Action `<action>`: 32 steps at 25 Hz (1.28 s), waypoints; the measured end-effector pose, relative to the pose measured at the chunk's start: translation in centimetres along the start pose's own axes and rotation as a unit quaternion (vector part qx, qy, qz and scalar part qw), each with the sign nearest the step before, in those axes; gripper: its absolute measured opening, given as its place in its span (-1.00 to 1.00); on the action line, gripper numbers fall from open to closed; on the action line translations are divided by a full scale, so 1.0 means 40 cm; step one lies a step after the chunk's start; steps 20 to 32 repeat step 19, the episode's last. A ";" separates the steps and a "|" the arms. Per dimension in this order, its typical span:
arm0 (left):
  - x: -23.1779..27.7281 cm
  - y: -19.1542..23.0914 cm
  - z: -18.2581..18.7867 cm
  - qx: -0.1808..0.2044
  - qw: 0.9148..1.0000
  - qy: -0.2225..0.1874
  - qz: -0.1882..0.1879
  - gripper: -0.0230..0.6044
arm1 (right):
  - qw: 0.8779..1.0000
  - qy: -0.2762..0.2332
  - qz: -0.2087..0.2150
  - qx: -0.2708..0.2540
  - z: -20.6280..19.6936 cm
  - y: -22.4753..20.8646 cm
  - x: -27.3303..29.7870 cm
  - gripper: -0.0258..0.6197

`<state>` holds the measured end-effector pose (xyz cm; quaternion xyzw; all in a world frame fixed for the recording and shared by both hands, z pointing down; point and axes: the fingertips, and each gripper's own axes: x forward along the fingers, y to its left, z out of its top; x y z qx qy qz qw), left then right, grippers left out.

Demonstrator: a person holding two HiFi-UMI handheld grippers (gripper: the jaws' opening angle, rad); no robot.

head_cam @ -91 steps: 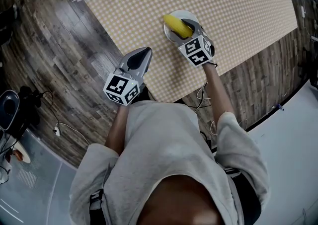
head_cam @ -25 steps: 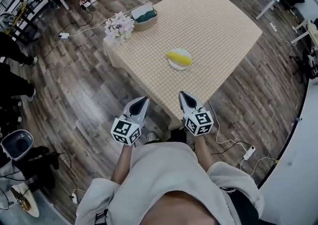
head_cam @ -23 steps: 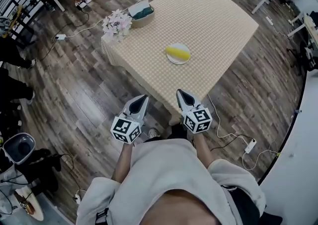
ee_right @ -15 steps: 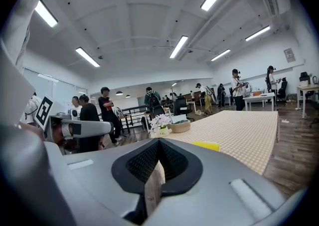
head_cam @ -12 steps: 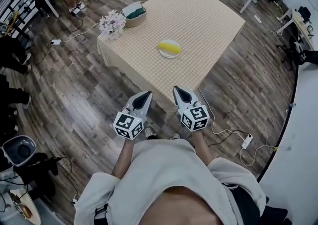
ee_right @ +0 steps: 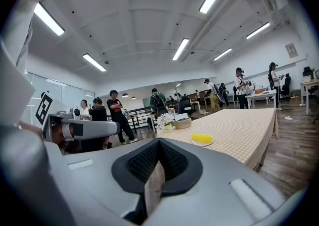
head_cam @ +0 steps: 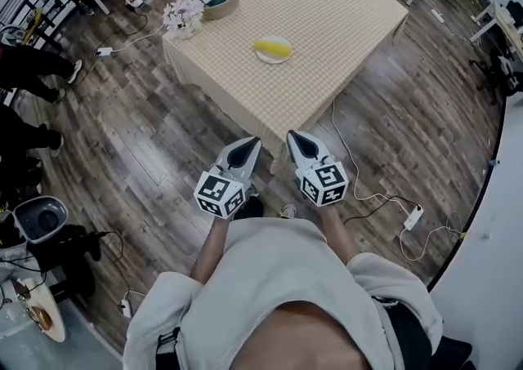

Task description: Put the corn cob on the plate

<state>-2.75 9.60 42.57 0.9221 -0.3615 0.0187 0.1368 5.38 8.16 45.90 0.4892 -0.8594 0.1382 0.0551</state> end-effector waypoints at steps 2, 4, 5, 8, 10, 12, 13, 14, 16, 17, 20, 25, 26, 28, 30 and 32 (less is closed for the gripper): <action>-0.004 -0.033 -0.020 0.000 1.000 0.003 0.001 -0.90 | 1.000 0.002 0.004 0.002 -0.022 0.003 -0.029 -0.93; -0.007 -0.055 -0.032 0.000 1.000 0.003 0.001 -0.90 | 1.000 0.003 0.006 0.001 -0.034 0.002 -0.049 -0.93; -0.009 -0.064 -0.034 0.001 1.000 0.001 0.003 -0.90 | 1.000 0.003 0.006 -0.001 -0.037 0.002 -0.057 -0.93; -0.022 -0.087 -0.029 0.006 1.000 -0.005 0.008 -0.90 | 1.000 -0.001 0.009 -0.004 -0.031 0.002 -0.081 -0.93; -0.029 -0.097 -0.020 0.011 1.000 -0.011 0.011 -0.90 | 1.000 -0.009 0.010 -0.012 -0.016 0.000 -0.093 -0.93; -0.034 -0.099 -0.015 0.015 1.000 -0.015 0.015 -0.90 | 1.000 -0.014 0.011 -0.018 -0.007 -0.001 -0.096 -0.93; -0.038 -0.101 -0.017 0.015 1.000 -0.016 0.017 -0.90 | 1.000 -0.014 0.012 -0.019 -0.008 0.001 -0.099 -0.93; -0.043 -0.105 -0.021 0.015 1.000 -0.015 0.019 -0.90 | 1.000 -0.013 0.013 -0.019 -0.013 0.004 -0.104 -0.93; -0.050 -0.122 -0.026 0.014 1.000 -0.015 0.021 -0.90 | 1.000 -0.010 0.015 -0.020 -0.021 0.011 -0.122 -0.93; -0.052 -0.131 -0.026 0.015 1.000 -0.016 0.021 -0.90 | 1.000 -0.010 0.017 -0.020 -0.022 0.013 -0.131 -0.93; -0.054 -0.150 -0.020 0.019 0.999 -0.019 0.022 -0.90 | 0.999 -0.012 0.020 -0.023 -0.018 0.015 -0.148 -0.93; -0.054 -0.150 -0.020 0.019 0.999 -0.019 0.022 -0.90 | 0.999 -0.012 0.020 -0.023 -0.018 0.015 -0.148 -0.93; -0.054 -0.150 -0.020 0.019 0.999 -0.019 0.022 -0.90 | 0.999 -0.012 0.020 -0.023 -0.018 0.015 -0.148 -0.93; -0.054 -0.150 -0.020 0.019 0.999 -0.019 0.022 -0.90 | 0.999 -0.012 0.020 -0.023 -0.018 0.015 -0.148 -0.93; -0.054 -0.150 -0.020 0.019 0.999 -0.019 0.022 -0.90 | 0.999 -0.012 0.020 -0.023 -0.018 0.015 -0.148 -0.93; -0.054 -0.150 -0.020 0.019 0.999 -0.019 0.022 -0.90 | 0.999 -0.012 0.020 -0.023 -0.018 0.015 -0.148 -0.93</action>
